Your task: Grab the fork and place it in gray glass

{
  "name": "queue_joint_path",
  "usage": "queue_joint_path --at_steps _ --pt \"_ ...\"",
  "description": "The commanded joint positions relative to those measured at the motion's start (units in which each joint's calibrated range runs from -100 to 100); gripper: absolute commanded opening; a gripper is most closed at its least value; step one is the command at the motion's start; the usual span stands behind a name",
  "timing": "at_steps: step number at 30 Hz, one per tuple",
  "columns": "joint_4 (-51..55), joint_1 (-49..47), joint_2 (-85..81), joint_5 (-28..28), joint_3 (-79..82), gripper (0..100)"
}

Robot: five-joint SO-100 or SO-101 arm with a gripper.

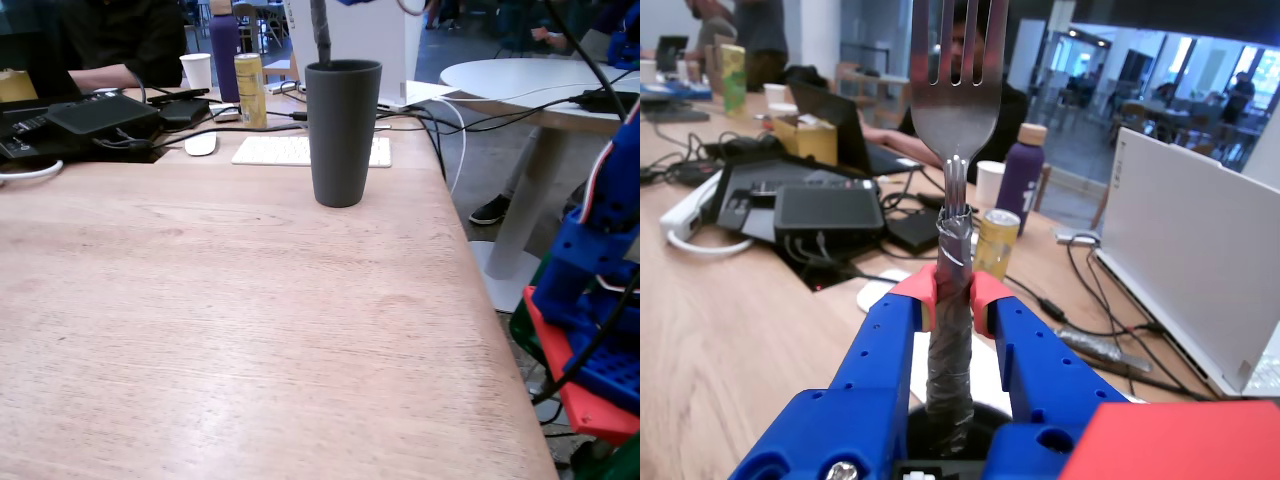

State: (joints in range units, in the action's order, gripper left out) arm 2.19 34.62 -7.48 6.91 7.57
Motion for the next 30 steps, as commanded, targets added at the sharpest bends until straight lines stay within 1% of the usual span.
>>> queue_joint_path --at_steps 1,5,9,14,20,25,27,30 --pt "-2.3 -1.1 -10.4 -0.1 7.4 0" --pt "-2.4 -1.8 -16.1 -0.1 16.6 0" --pt "-3.0 -0.4 -16.1 0.0 19.3 0" --pt "-16.6 -0.1 -16.2 -0.1 27.9 0" --pt "-22.8 0.1 -15.2 -0.1 32.9 0" --pt "-23.5 0.1 -15.0 -0.1 37.7 0" --pt "-23.5 0.2 -12.6 -0.1 37.3 0" --pt "-22.6 3.6 -10.5 0.0 36.8 0"
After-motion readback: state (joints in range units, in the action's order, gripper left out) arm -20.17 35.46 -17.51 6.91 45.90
